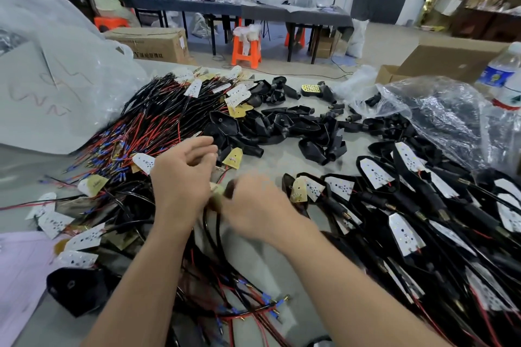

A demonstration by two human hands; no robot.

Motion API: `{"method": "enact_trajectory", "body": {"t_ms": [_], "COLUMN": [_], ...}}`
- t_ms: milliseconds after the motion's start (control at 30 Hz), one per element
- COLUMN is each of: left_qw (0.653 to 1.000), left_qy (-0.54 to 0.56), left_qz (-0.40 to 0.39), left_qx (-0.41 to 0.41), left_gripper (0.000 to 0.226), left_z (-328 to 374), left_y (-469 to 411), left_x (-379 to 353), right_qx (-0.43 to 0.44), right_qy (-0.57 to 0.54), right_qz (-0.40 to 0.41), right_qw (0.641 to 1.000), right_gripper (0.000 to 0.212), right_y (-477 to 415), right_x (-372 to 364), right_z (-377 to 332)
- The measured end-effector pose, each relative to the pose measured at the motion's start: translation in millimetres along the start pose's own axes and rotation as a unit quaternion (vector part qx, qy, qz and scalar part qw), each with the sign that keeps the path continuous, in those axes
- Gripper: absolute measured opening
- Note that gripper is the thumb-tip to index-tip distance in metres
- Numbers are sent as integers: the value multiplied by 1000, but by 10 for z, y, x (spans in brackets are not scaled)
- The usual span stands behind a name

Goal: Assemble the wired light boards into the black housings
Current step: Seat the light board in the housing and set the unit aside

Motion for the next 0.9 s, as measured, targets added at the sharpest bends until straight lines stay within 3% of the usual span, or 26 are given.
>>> {"method": "enact_trajectory", "body": {"t_ms": [133, 400, 533, 733, 833, 900], "left_qw": [999, 998, 999, 999, 999, 999], "left_qy": [19, 15, 0, -4, 11, 31], "left_qz": [17, 41, 27, 14, 23, 24], "left_qx": [31, 54, 39, 28, 20, 26], "left_gripper": [32, 24, 21, 23, 21, 17], "left_z": [-102, -76, -25, 27, 38, 14], "left_y": [-36, -19, 23, 68, 87, 92], "left_x": [57, 64, 22, -31, -21, -29], "right_qx": [10, -50, -61, -43, -105, -169], "right_qy": [108, 112, 57, 58, 6, -101], "right_qz": [-17, -15, -12, -35, -6, 46], "right_qw": [994, 992, 996, 997, 994, 979], "right_gripper": [12, 40, 38, 33, 28, 26], "right_y": [22, 105, 164, 178, 198, 213], "right_x": [-221, -167, -265, -266, -192, -71], "right_z": [-123, -9, -60, -116, 9, 159]}}
Point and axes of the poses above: each hand's wrist, its own y-axis away from the middle knuckle, its own x-axis out of the back of the hand, z = x × y, the point moved 6 cm from there along -y, towards the middle knuckle, and after that the axes turned 3 degrees about x, right-handed, at the moved point
